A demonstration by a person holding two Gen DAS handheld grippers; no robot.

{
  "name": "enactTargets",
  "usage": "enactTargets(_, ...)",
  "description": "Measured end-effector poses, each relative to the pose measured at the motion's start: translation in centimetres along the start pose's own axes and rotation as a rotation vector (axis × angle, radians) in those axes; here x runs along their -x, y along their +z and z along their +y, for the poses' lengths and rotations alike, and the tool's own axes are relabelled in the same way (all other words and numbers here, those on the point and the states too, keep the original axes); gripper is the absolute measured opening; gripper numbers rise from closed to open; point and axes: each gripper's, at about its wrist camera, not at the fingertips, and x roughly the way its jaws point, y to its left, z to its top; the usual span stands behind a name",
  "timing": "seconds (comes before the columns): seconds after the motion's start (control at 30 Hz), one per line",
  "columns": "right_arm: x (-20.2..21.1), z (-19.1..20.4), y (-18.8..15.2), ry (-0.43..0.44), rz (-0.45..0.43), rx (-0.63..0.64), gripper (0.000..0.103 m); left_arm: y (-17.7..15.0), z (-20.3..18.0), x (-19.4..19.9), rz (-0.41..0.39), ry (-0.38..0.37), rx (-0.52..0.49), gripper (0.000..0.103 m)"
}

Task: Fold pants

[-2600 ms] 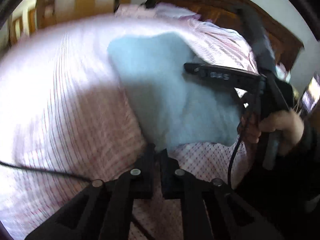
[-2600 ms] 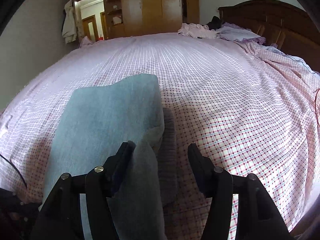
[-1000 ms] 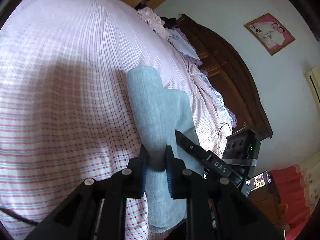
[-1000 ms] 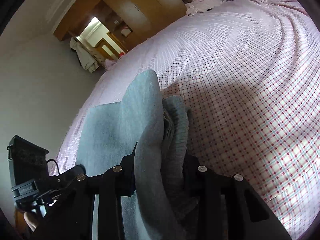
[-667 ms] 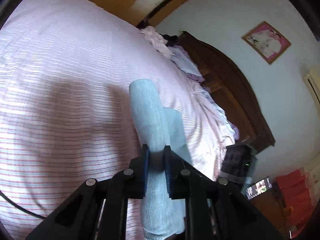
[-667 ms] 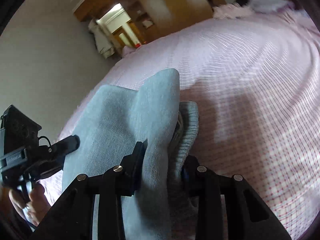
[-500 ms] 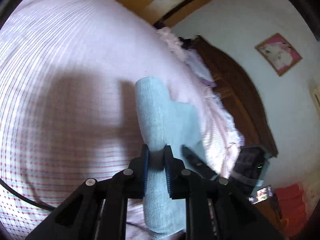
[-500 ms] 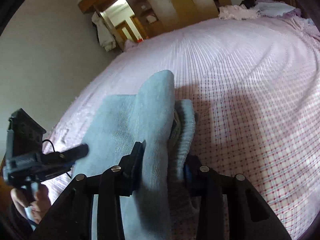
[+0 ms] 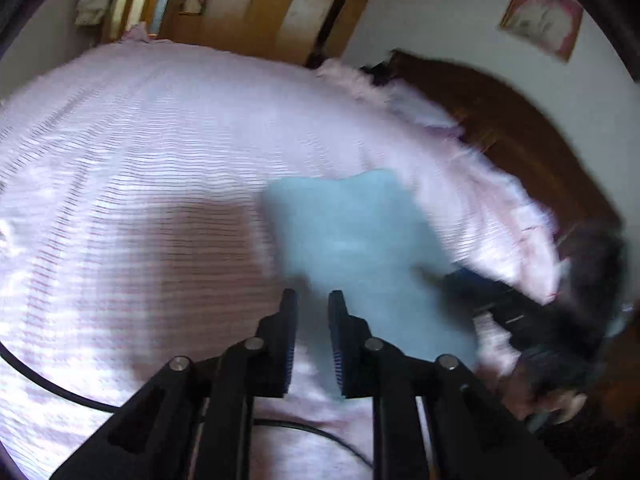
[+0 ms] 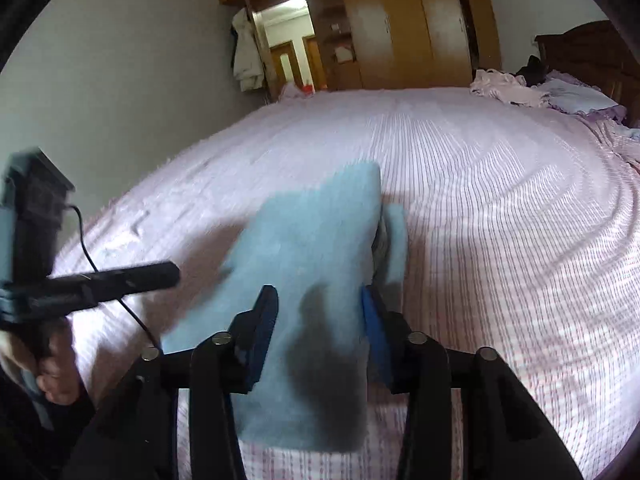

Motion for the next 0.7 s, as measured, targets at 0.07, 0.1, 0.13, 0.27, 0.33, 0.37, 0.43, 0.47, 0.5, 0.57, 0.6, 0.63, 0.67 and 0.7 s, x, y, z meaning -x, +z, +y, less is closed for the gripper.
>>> enactTargets(0.07, -1.3, -0.6, -0.8, -0.064, 0.088, -0.004, 0.024, -0.8, -1.7, -0.8, 0.024, -0.039, -0.025, 0.013)
enactTargets(0.1, -2.2, -1.3, -1.1, -0.067, 0.138, -0.053, 0.024, -1.2, -2.4, -1.5, 0.049, -0.033, -0.054, 0.013)
enactTargets(0.13, -2.1, -2.6, -1.5, -0.052, 0.158, -0.110, 0.024, -2.3, -3.1, -2.4, 0.079, -0.035, -0.078, 0.013)
enactTargets(0.27, -2.6, -3.6, -1.7, -0.031, 0.196, -0.179, 0.025, -5.7, -3.1, -4.6, 0.103, -0.018, -0.090, 0.012)
enactTargets(0.33, -1.8, -2.7, -1.5, -0.097, 0.175, -0.126, 0.029, -6.1, -2.9, -4.7, 0.104, -0.018, -0.111, 0.012)
enactTargets(0.37, -1.0, -1.8, -1.1, -0.142, 0.135, -0.079, 0.029, -5.9, -2.8, -4.7, 0.114, -0.023, -0.095, 0.012)
enactTargets(0.43, 1.6, 1.2, 0.2, -0.220, -0.027, 0.063, 0.029, -5.8, -2.5, -4.6, 0.117, -0.028, -0.078, 0.012)
enactTargets(0.47, 2.5, 2.4, 0.9, -0.216, -0.093, 0.123, 0.029, -5.9, -2.5, -4.5, 0.110, -0.028, -0.087, 0.012)
enactTargets(0.5, 2.8, 3.9, 2.2, -0.193, -0.126, 0.186, 0.029, -6.1, -2.5, -4.4, 0.103, -0.030, -0.094, 0.012)
enactTargets(0.57, 0.8, 4.8, 5.0, -0.182, -0.054, 0.207, 0.029, -6.2, -2.5, -4.4, 0.100, -0.026, -0.103, 0.012)
enactTargets(0.6, -1.3, 4.7, 6.6, -0.155, 0.003, 0.181, 0.027, -6.3, -2.4, -4.3, 0.103, -0.023, -0.102, 0.012)
enactTargets(0.63, -2.7, 4.1, 7.4, -0.128, 0.032, 0.154, 0.026, -6.3, -2.5, -4.3, 0.109, -0.015, -0.105, 0.012)
enactTargets(0.67, -4.5, 3.1, 8.0, -0.119, 0.070, 0.123, 0.024, -6.2, -2.7, -4.6, 0.111, -0.009, -0.110, 0.012)
enactTargets(0.7, -6.5, 1.9, 8.3, -0.139, 0.121, 0.090, 0.011, -5.8, -2.8, -4.9, 0.112, -0.004, -0.113, 0.012)
